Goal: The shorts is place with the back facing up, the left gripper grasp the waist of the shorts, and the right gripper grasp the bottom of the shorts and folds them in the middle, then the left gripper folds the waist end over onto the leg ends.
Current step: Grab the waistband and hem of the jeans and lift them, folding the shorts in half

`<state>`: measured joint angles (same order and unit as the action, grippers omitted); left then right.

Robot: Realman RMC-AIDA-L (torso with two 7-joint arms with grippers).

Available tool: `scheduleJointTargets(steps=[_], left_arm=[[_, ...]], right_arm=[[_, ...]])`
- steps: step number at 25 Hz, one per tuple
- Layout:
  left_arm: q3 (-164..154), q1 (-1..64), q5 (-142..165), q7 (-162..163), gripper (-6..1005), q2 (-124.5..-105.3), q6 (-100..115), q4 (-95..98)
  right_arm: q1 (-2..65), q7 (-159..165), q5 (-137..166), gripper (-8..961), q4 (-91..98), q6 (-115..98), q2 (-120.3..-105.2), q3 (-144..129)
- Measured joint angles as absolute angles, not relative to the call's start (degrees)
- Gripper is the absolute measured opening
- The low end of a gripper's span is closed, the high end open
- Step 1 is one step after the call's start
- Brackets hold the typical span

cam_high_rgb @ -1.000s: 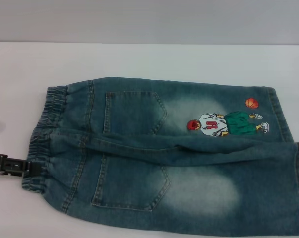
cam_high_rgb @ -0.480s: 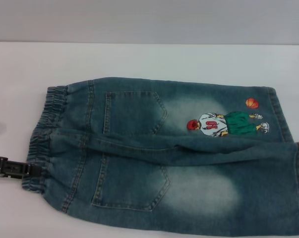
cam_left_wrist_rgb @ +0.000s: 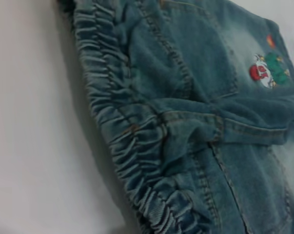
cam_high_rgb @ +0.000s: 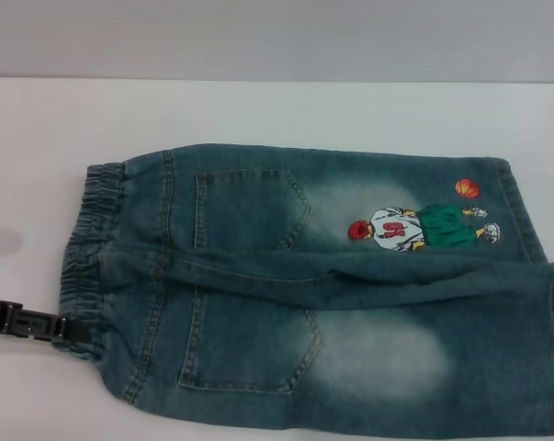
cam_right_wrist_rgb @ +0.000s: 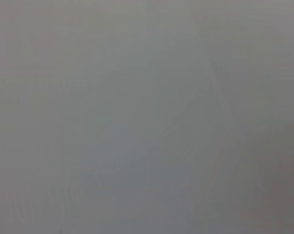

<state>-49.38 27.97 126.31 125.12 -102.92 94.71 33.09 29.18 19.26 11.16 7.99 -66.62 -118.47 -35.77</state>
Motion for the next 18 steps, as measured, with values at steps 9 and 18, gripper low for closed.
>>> scheduleJointTargets(steps=[9,18], left_arm=[[-49.71,28.13,126.61,125.01,827,-103.0,94.91,33.09],[-49.58,28.09,126.65,128.64,822,-102.0,93.98,32.79]], right_arm=[[29.03,19.57,11.16,558,8.0,-66.44,-118.47,-35.77],[29.28,19.6,11.16,558,7.99,-66.44,-118.47,-35.81]])
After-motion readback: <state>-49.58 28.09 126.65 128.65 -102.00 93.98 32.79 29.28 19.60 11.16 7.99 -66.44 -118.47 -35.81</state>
